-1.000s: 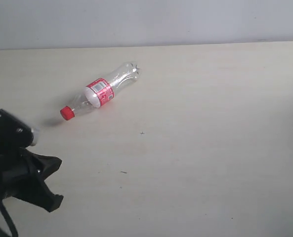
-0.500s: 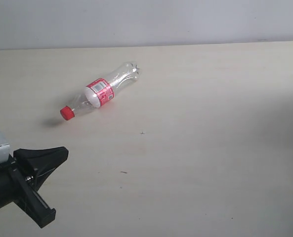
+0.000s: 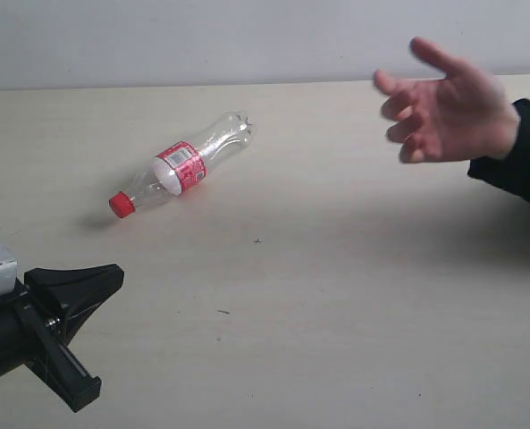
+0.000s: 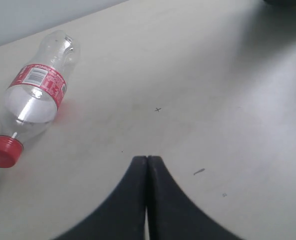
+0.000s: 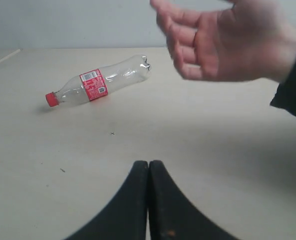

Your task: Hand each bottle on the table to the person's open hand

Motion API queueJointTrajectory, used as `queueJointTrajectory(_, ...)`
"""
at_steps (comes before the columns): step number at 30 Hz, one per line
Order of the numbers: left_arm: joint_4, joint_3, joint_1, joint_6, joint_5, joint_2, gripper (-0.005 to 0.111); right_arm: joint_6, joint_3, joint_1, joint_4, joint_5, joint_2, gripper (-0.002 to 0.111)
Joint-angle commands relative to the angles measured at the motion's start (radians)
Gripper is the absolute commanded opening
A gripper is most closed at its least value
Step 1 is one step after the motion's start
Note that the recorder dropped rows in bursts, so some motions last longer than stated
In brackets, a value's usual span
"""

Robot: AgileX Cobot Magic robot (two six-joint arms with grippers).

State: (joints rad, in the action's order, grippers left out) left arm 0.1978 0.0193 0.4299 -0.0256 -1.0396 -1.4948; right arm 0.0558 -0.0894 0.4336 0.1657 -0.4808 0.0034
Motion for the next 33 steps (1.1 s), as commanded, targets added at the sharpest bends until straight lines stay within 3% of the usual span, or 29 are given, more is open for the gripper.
queueJointTrajectory(1,-0.006,-0.006,-0.002,-0.002,-0.003,0.007,0.000,-0.002,0.005,0.000,0.001,0.010,-0.003,0.000)
queueJointTrajectory(20,-0.006,-0.006,-0.002,0.002,-0.013,0.007,0.000,-0.002,0.005,0.000,0.001,0.010,-0.003,0.000)
queueJointTrajectory(26,-0.070,0.061,-0.002,0.184,-0.013,0.007,0.000,-0.002,0.005,0.000,0.001,0.010,-0.003,0.000)
queueJointTrajectory(28,-0.081,0.169,-0.002,0.198,0.034,0.007,0.000,-0.002,0.005,0.000,0.001,0.010,-0.003,0.000)
queueJointTrajectory(30,-0.104,0.305,-0.002,0.156,0.169,0.009,0.000,-0.002,0.005,0.000,0.001,0.010,-0.003,0.000)
queueJointTrajectory(31,-0.136,0.420,-0.002,0.070,0.346,0.023,0.000,-0.002,0.005,0.000,0.001,0.010,-0.003,0.000)
queueJointTrajectory(32,-0.168,0.469,-0.002,0.010,0.437,0.028,0.000,-0.002,0.005,0.000,0.001,0.010,-0.003,0.000)
queueJointTrajectory(33,-0.267,0.557,-0.002,-0.136,0.581,0.032,0.000,-0.002,0.005,0.000,0.001,0.010,-0.003,0.000)
